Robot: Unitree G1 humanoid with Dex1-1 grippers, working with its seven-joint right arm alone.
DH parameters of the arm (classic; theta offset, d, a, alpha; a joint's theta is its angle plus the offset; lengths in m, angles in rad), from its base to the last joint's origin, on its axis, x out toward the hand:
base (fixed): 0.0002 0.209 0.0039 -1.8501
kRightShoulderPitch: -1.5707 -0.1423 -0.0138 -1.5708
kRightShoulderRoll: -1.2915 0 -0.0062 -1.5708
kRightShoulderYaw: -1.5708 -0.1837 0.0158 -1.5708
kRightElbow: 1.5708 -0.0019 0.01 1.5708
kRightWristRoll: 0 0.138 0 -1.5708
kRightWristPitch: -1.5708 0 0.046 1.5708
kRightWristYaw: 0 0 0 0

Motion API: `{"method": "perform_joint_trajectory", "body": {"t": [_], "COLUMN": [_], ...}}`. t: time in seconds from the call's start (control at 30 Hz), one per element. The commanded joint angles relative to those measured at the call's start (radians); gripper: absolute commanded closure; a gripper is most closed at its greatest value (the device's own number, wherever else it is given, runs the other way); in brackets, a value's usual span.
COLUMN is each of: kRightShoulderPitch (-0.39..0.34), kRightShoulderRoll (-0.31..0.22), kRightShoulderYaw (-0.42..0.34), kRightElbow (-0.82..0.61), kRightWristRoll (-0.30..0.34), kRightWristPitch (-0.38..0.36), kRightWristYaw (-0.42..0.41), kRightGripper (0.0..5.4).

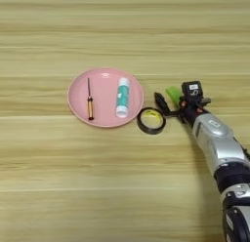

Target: Move the objects on the table

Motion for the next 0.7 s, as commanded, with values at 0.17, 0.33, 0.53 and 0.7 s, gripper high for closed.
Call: {"method": "perform_joint_trajectory", "body": {"t": [0.17,0.33,0.53,0.7], "kRightShoulderPitch": [-0.019,-0.022,-0.023,-0.022], "kRightShoulderRoll": [-0.010,-0.015,-0.020,-0.024], "kRightShoulderYaw": [-0.013,-0.023,-0.020,-0.006], "kRightElbow": [-0.021,-0.028,-0.028,-0.022], "kRightWristRoll": [0.041,0.069,0.084,0.075], "kRightWristPitch": [0.103,0.142,0.167,0.165], "kRightWristYaw": [0.038,0.058,0.087,0.099], "kRightGripper": [0.01,0.01,0.01,0.01]}}
